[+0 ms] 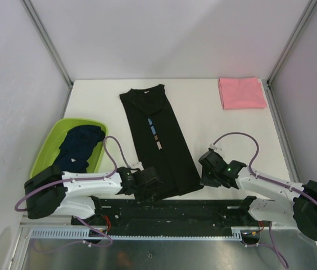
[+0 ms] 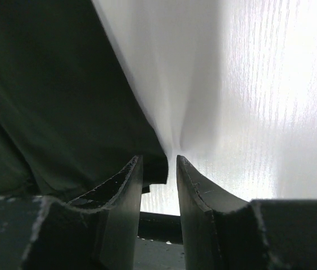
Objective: Fold and stack the t-shirts
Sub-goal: Grab the bottom of the folded rectangular tshirt with both arms
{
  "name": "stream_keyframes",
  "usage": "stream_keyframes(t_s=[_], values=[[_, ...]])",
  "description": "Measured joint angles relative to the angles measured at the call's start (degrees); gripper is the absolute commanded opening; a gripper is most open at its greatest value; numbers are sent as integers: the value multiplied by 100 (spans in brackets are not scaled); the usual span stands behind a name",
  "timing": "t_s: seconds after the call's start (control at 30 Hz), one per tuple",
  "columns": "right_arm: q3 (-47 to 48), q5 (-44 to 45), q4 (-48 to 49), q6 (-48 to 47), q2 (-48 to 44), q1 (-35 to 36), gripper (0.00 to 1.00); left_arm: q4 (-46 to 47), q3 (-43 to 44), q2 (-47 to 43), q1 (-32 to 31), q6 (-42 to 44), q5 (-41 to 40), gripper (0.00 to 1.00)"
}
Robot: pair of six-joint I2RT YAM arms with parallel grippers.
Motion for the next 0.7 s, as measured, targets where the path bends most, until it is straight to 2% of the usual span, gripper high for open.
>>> stream_keyframes(t_s=[0.5, 0.7], values=[[-264, 2, 413, 321, 35, 439, 37, -76, 0, 17, 0, 94, 13, 1], [-271, 39, 433, 457, 37, 608, 37, -81, 2, 57, 0, 140, 15, 4]])
